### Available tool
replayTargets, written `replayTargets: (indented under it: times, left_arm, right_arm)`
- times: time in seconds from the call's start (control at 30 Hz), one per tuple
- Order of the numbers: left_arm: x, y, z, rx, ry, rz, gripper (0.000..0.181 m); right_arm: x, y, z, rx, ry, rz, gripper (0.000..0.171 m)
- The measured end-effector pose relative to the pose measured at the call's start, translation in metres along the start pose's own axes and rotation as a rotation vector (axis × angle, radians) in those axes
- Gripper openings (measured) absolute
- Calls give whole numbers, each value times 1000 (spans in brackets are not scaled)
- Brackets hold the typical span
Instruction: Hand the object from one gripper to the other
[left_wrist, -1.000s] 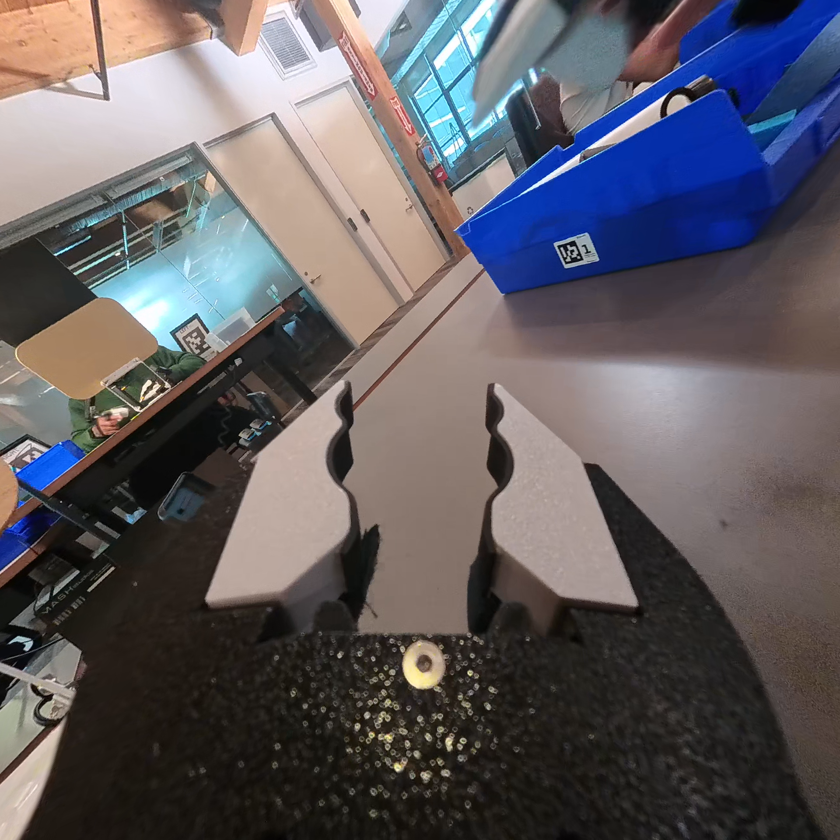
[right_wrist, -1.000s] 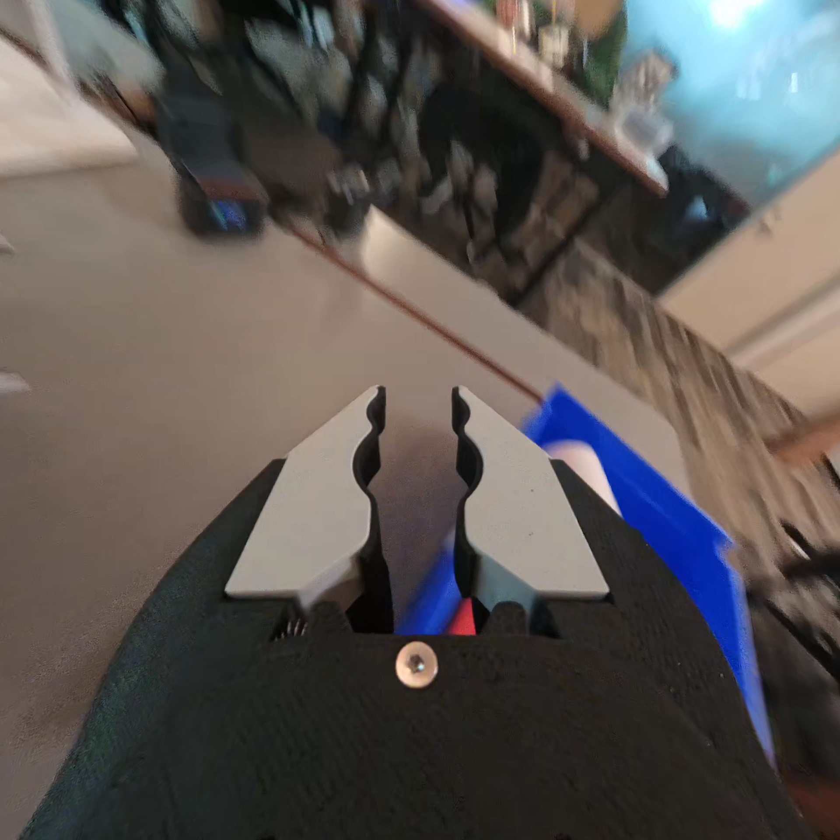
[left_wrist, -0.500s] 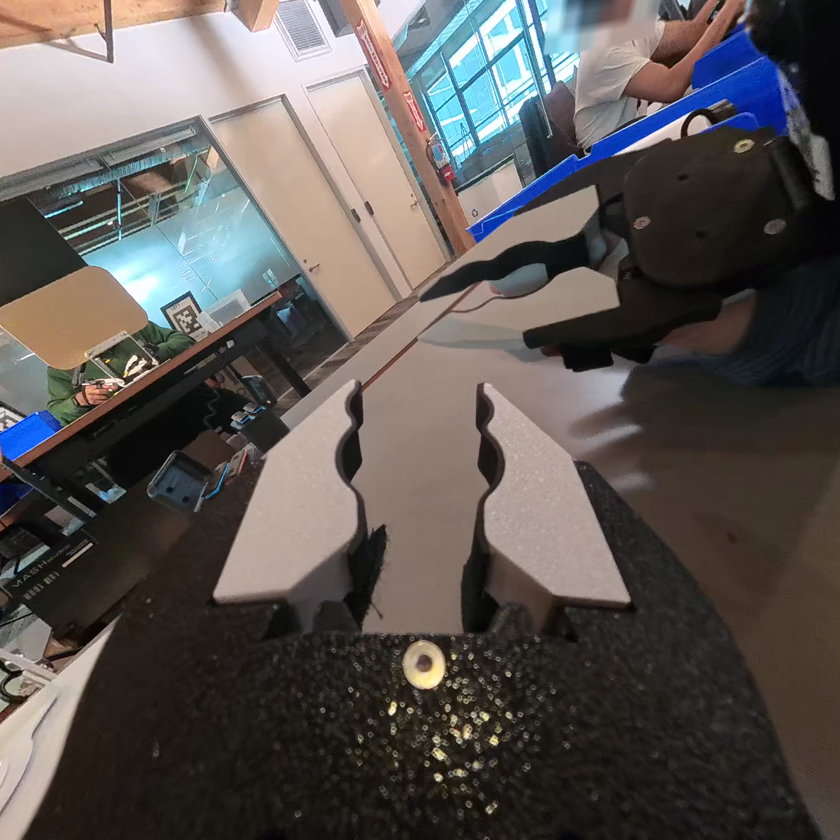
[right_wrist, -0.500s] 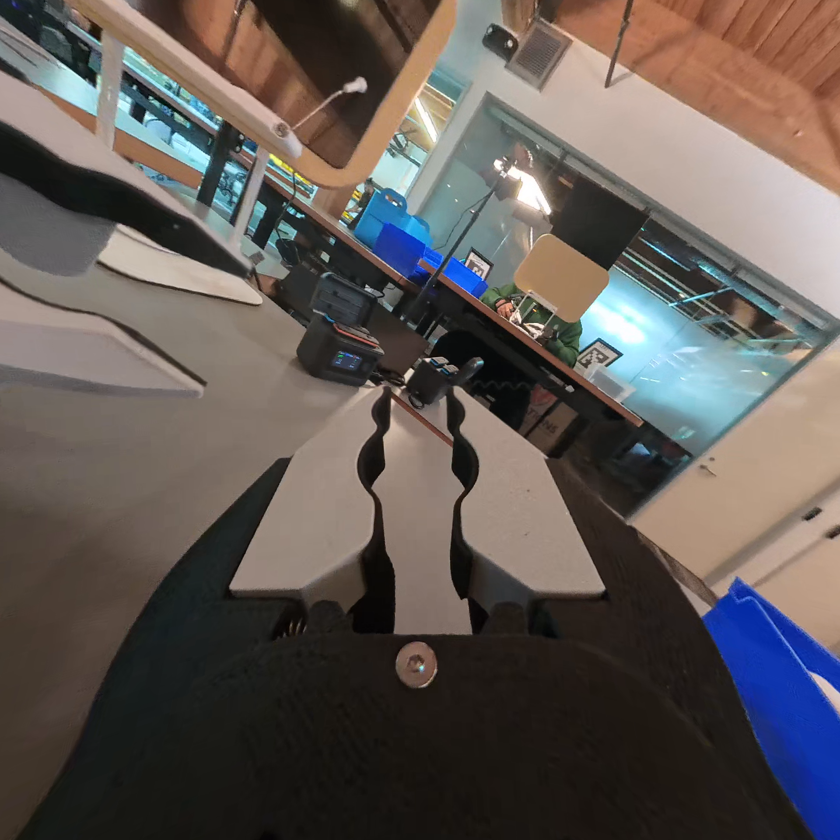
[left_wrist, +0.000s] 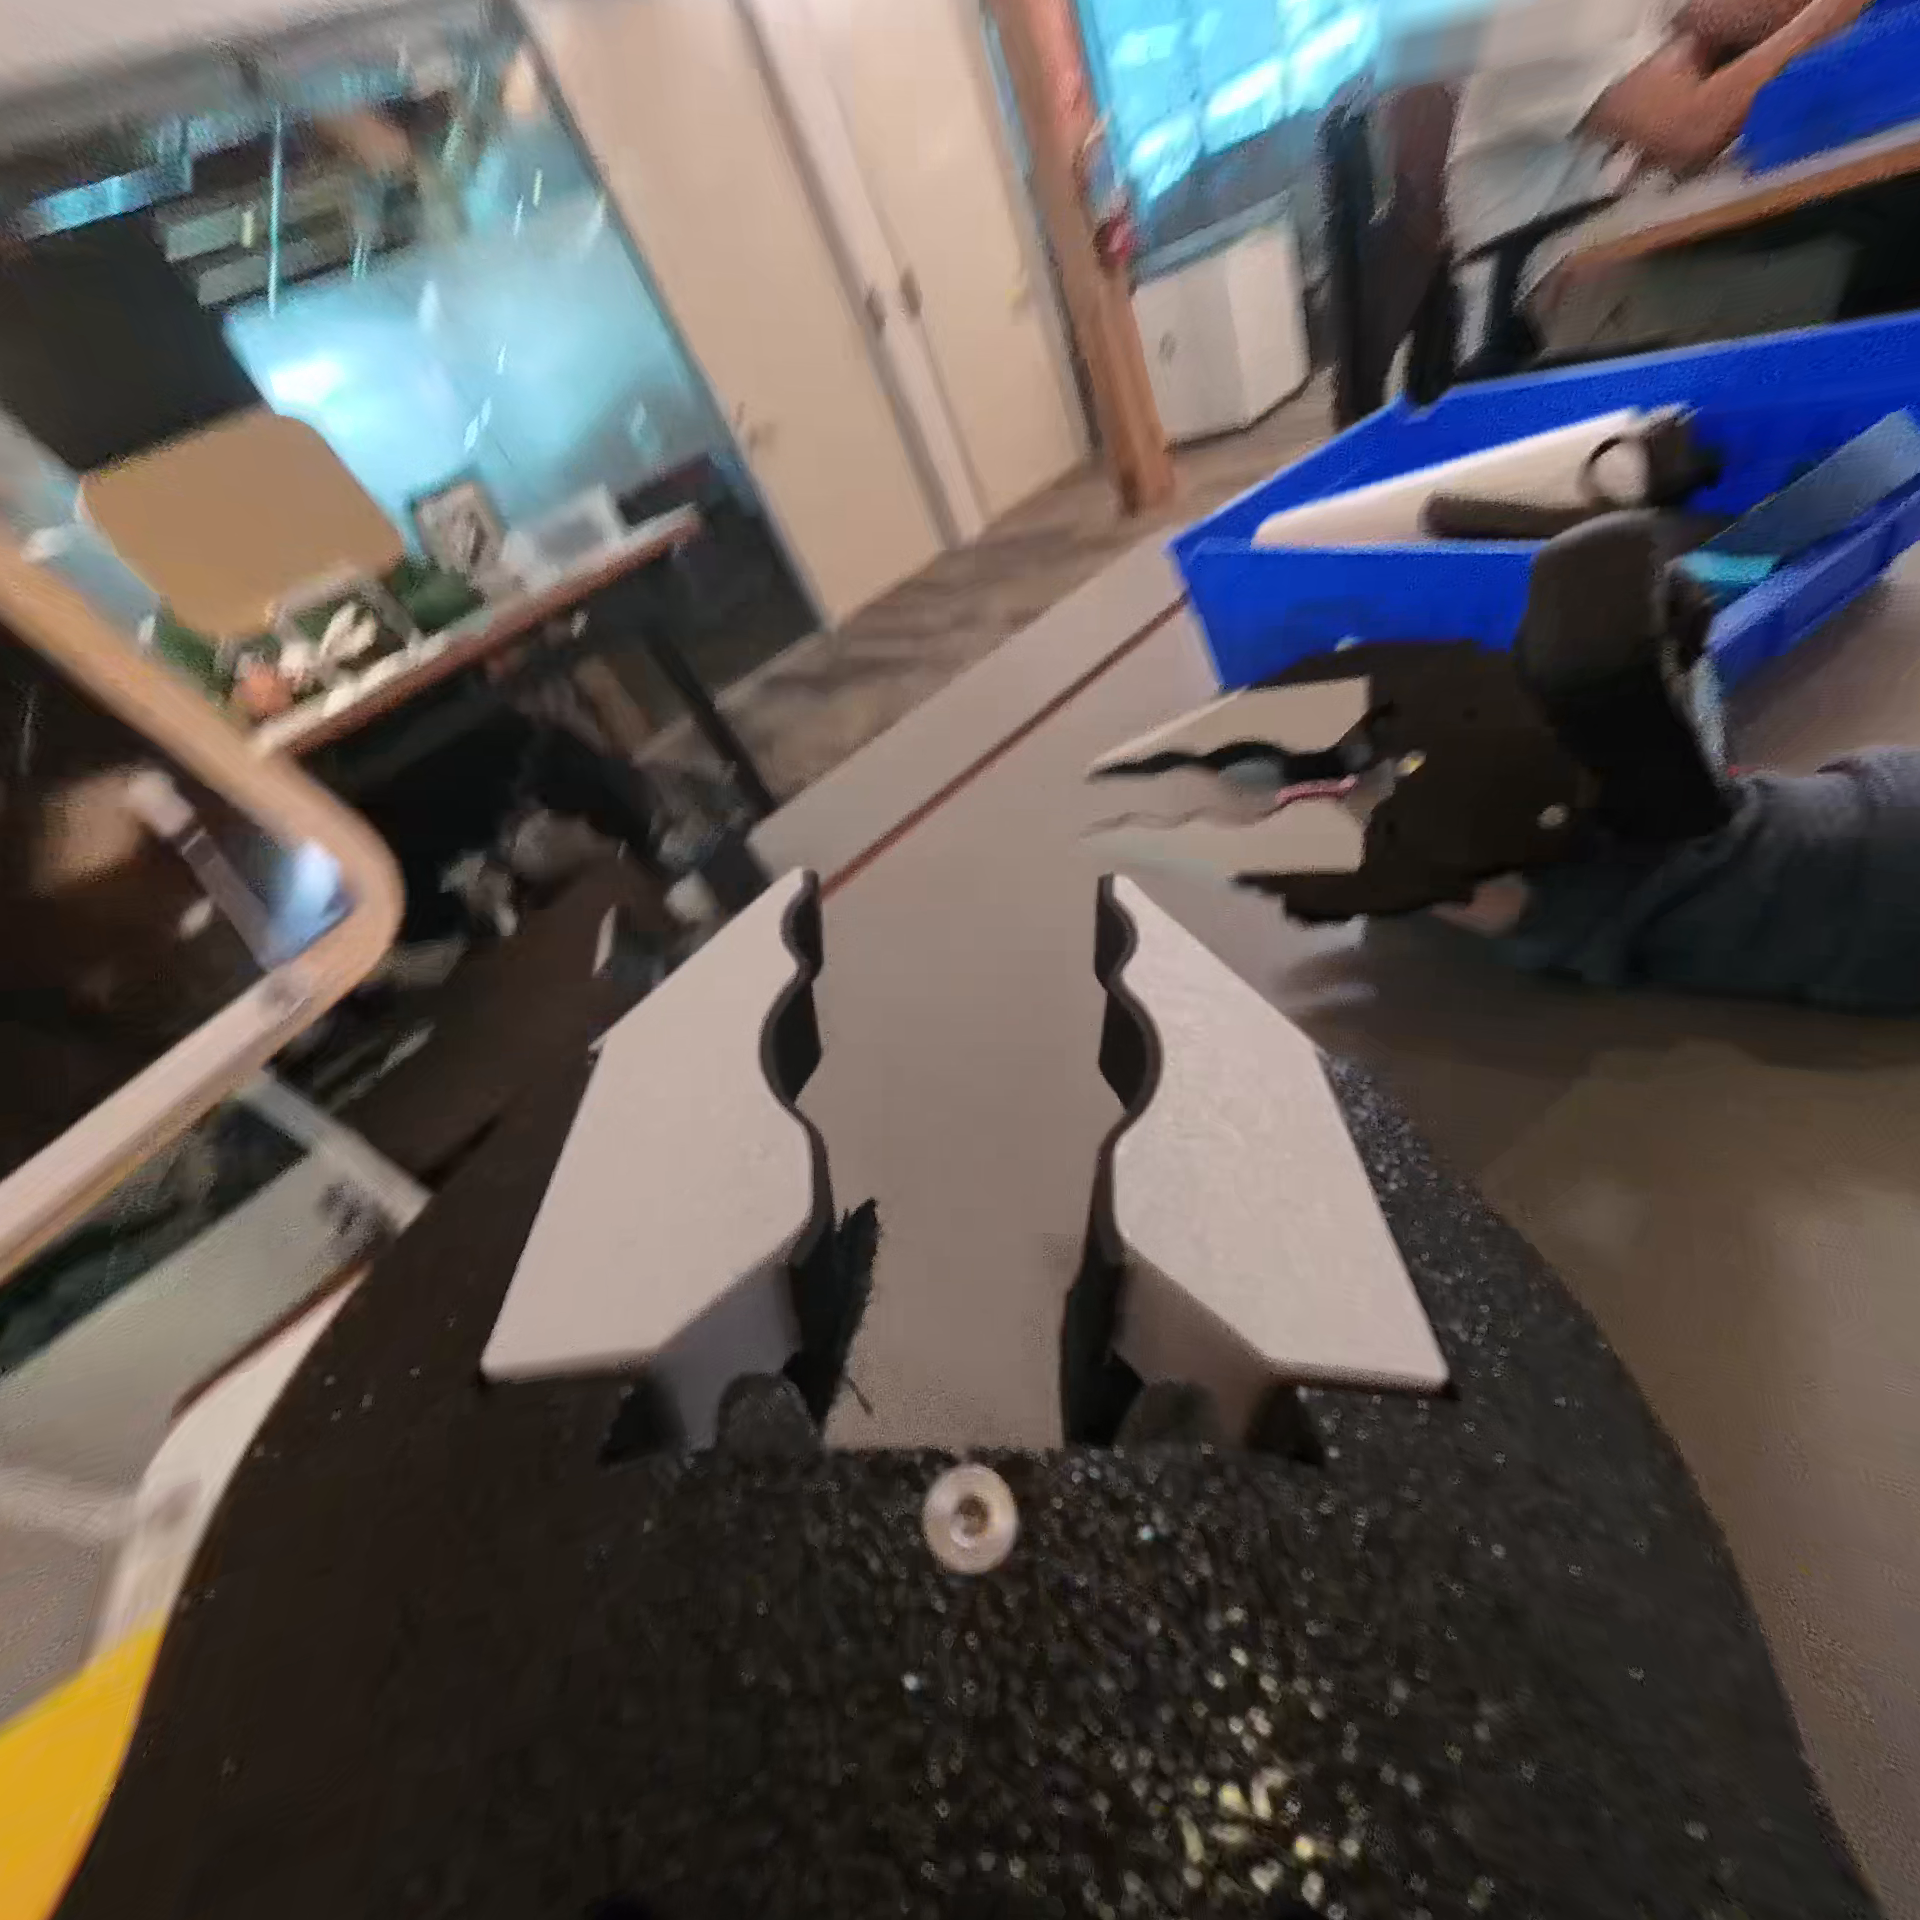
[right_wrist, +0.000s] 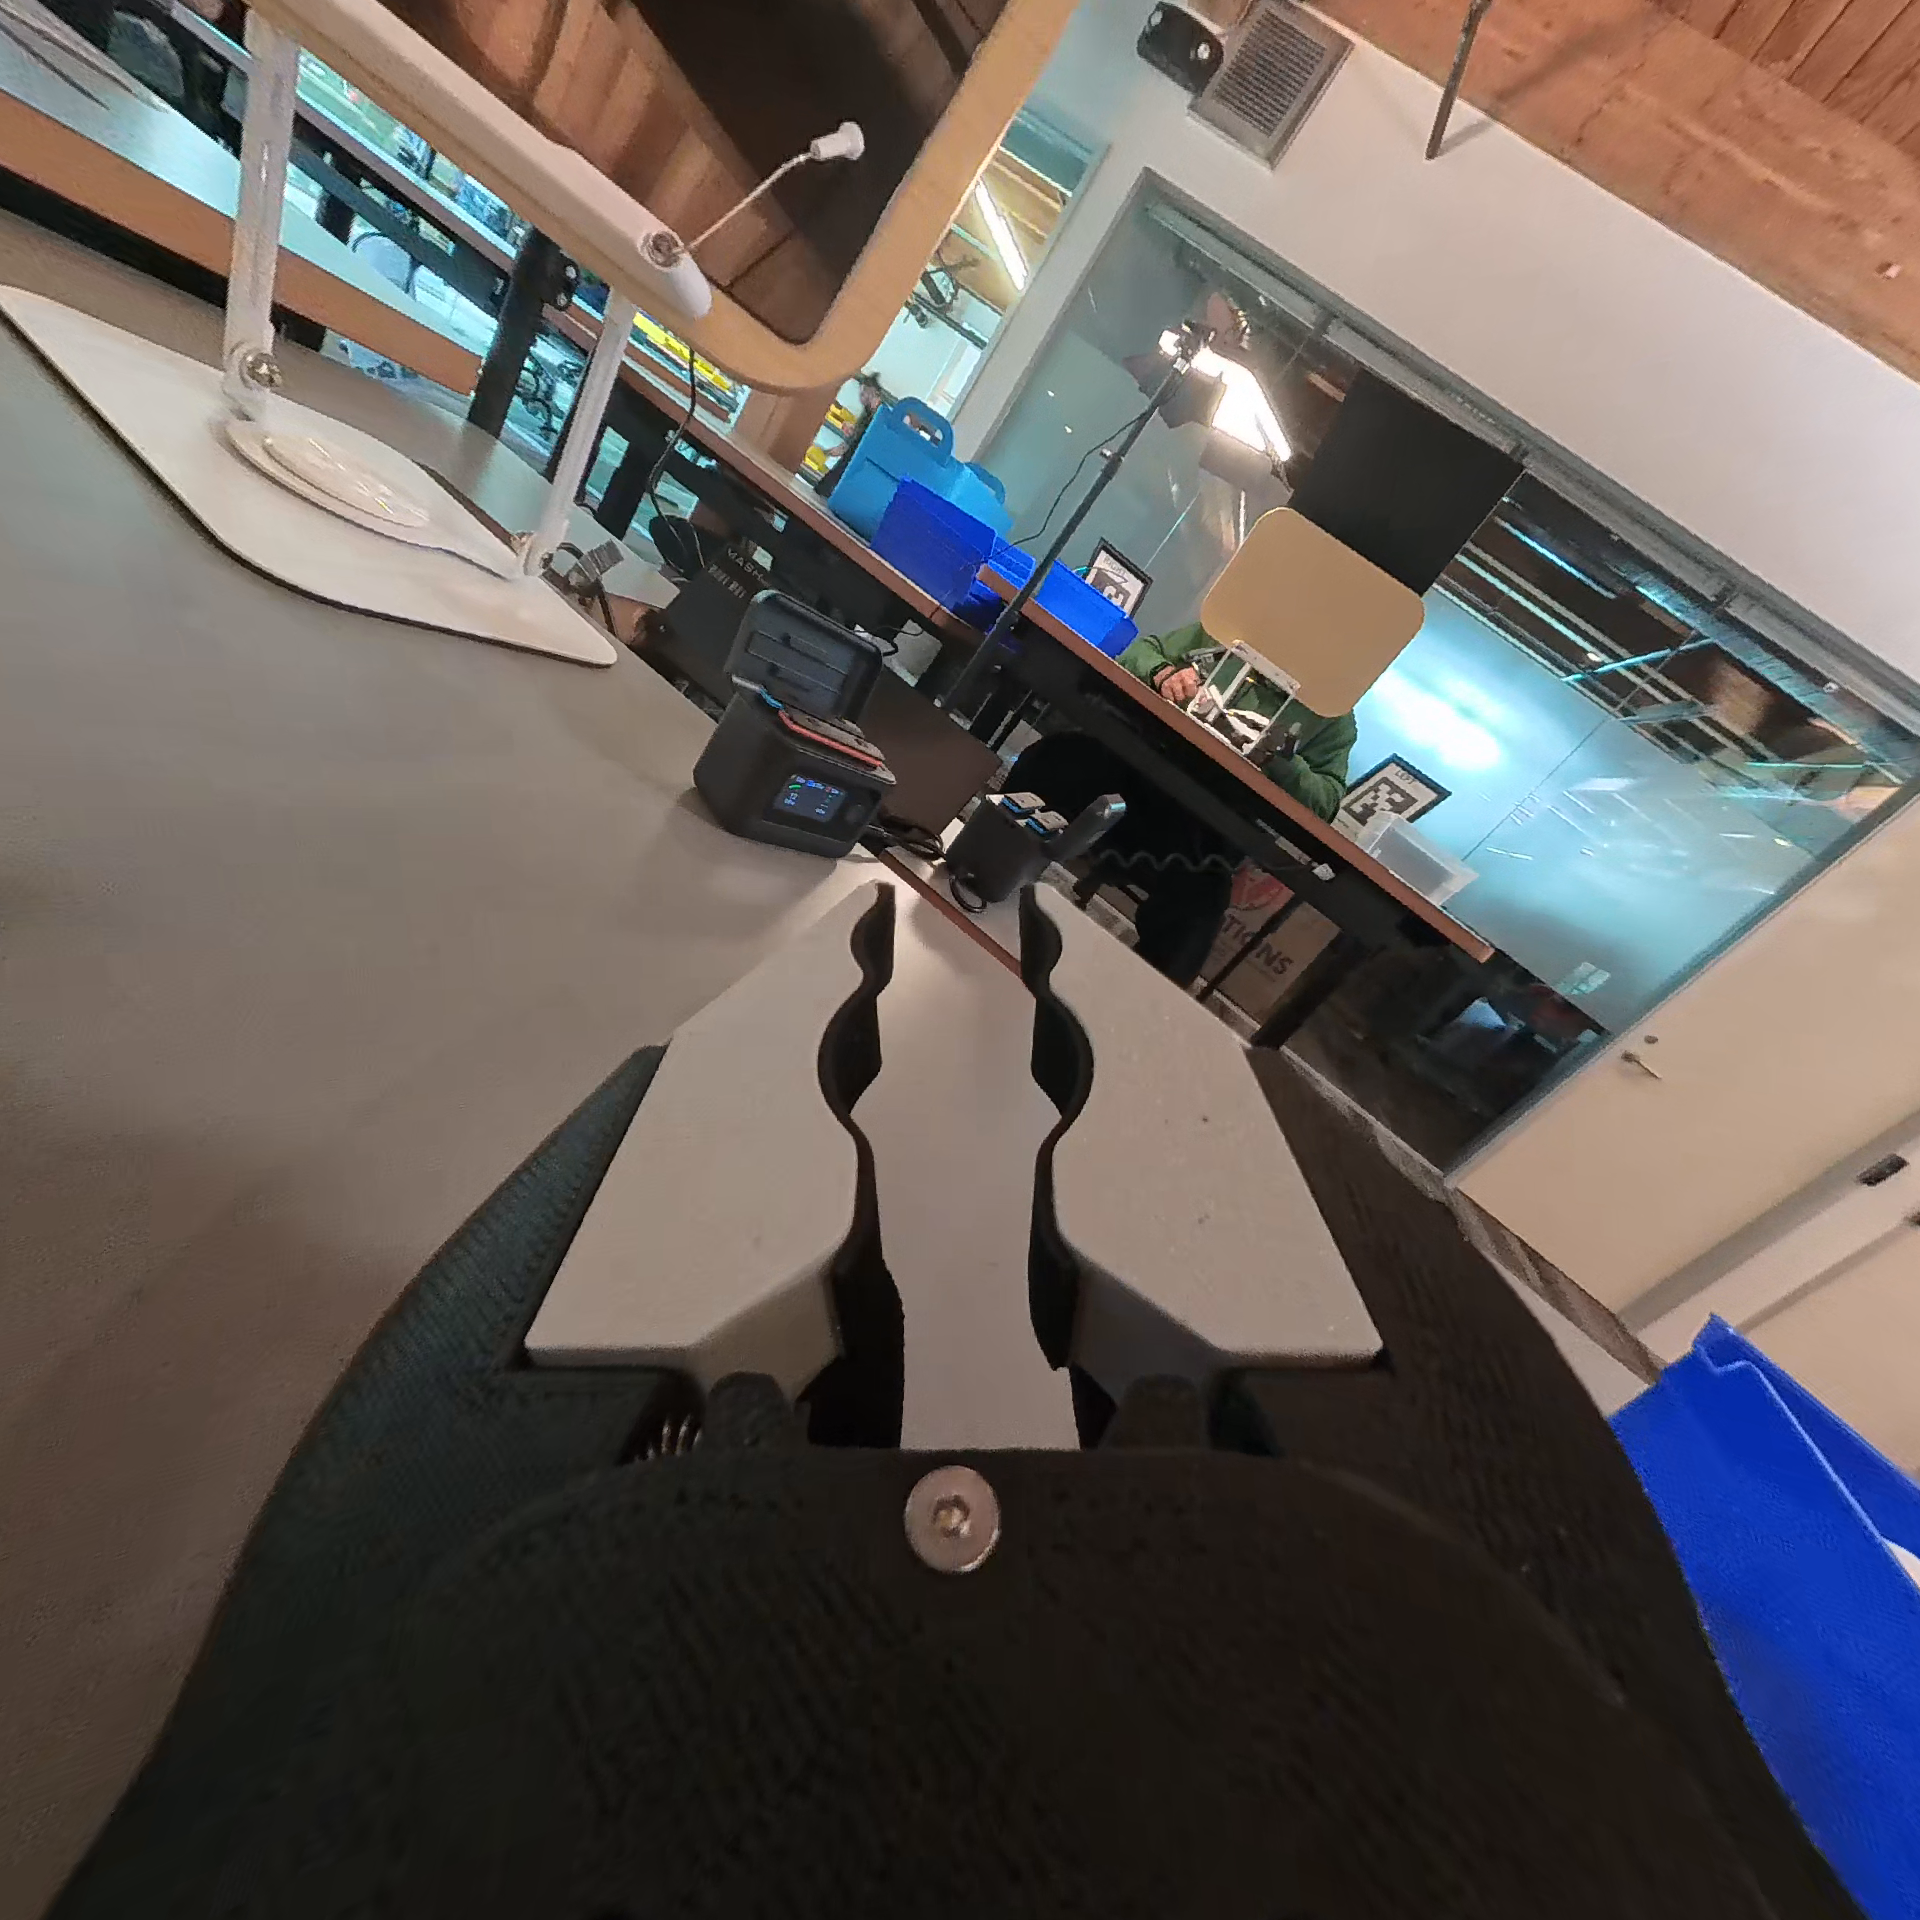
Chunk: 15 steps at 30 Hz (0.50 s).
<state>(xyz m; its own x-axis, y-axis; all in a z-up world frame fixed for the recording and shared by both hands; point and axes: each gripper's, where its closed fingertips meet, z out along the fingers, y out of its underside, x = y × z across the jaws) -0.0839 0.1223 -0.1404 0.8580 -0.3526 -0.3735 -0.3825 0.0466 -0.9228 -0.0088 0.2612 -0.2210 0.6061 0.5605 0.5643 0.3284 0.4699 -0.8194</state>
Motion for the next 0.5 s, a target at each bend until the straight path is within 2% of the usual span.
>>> replayTargets:
  times: [0.13, 0.27, 0.37, 0.5]
  left_arm:
    - [-75, 41, -76, -286, -181, -83, 52]
    - [-134, 125, -171, -731, -321, -240, 41]
    - [-131, 172, -209, -907, -166, -287, 36]
    - [-110, 209, -213, -997, 60, -348, 51]
  right_arm:
    - [-2, 0, 1, -2, -13, -3, 23]
    - [-7, 0, 2, -3, -28, -28, 23]
    - [-9, 0, 2, -6, -35, -40, 23]
    - [-12, 0, 4, -13, -41, -58, 23]
